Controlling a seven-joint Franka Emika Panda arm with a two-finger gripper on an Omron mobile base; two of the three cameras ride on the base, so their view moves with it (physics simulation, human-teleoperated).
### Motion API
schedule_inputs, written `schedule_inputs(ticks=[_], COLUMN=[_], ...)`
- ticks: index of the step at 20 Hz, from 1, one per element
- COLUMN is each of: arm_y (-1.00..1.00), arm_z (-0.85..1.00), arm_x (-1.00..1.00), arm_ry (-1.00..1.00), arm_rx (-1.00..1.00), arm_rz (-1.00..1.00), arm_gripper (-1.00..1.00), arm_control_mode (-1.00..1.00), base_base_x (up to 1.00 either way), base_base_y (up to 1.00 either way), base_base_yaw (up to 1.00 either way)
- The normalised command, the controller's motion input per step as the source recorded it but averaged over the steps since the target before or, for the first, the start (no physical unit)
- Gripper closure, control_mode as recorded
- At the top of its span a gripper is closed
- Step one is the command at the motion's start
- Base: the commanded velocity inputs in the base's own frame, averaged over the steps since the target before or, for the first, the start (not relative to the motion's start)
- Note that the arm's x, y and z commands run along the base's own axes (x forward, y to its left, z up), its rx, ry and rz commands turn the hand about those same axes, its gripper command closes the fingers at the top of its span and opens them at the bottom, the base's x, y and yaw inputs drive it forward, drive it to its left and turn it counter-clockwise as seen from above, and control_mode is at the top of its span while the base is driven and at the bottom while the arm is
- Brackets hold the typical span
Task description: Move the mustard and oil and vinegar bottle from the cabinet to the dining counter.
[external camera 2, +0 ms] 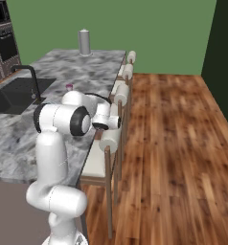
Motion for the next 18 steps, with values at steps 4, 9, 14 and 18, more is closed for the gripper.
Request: schedule_inputs(ticks=[4, 9, 14, 18], arm_y=[-0.09, -0.1, -0.11, -0.09], arm_z=[0.4, 0.42, 0.52, 0.52], arm_x=[-0.52, -0.51, -0.52, -0.5], arm_ry=[0.0, 0.0, 0.1, 0.17], arm_rx=[-0.09, -0.11, -0.14, -0.2], arm_rz=[-0.26, -0.23, -0.09, -0.04], arm_gripper=[-1.0, -1.0, -1.0, -1.0], arm_control_mode=[-1.0, -1.0, -1.0, -1.0], base_base_x=[0.0, 0.0, 0.0, 0.0], base_base_y=[0.0, 0.0, 0.0, 0.0], base_base_yaw=[0.0, 0.0, 0.0, 0.0])
